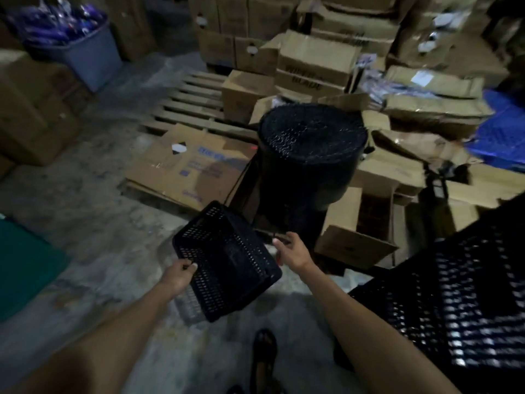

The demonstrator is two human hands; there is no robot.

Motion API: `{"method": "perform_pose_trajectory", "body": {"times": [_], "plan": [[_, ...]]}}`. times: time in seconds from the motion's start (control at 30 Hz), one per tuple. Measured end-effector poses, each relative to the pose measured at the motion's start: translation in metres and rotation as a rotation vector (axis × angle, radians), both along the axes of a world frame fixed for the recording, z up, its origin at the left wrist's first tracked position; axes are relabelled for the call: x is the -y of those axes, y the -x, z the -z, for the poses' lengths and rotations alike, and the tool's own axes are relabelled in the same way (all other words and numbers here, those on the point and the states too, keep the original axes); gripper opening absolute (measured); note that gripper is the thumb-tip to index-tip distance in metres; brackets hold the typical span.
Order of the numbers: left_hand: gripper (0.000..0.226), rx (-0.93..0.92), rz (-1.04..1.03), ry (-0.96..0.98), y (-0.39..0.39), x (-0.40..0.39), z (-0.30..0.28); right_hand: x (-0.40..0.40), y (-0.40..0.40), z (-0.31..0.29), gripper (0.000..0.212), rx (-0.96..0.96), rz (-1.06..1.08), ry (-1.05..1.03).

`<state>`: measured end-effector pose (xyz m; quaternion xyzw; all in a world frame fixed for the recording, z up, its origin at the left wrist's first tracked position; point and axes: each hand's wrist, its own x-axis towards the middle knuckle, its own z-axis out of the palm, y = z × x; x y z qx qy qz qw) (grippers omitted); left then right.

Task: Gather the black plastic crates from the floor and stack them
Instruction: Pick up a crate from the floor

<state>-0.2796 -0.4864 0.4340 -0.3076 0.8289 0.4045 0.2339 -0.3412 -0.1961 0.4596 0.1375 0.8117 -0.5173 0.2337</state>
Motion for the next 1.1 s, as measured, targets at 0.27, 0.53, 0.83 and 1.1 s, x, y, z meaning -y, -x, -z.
{"method": "perform_pose_trajectory", "body": {"times": [0.27, 0.53, 0.83, 1.1], "plan": [[0.019, 0.196, -0.096, -0.077, 0.059, 0.039, 0.112, 0.033, 0.056, 0.138, 0.057, 0.243, 0.187, 0.006], [0.047, 0.378, -0.273, -0.215, 0.113, 0.082, 0.277, 0.07, 0.07, 0.295, 0.074, 0.414, 0.407, 0.003], [0.081, 0.443, -0.354, -0.214, 0.129, 0.122, 0.471, 0.101, 0.023, 0.462, 0.068, 0.169, 0.735, -0.135], [0.035, 0.306, -0.44, -0.201, 0.117, 0.106, 0.518, 0.113, 0.007, 0.481, 0.042, 0.383, 0.922, 0.248]]}}
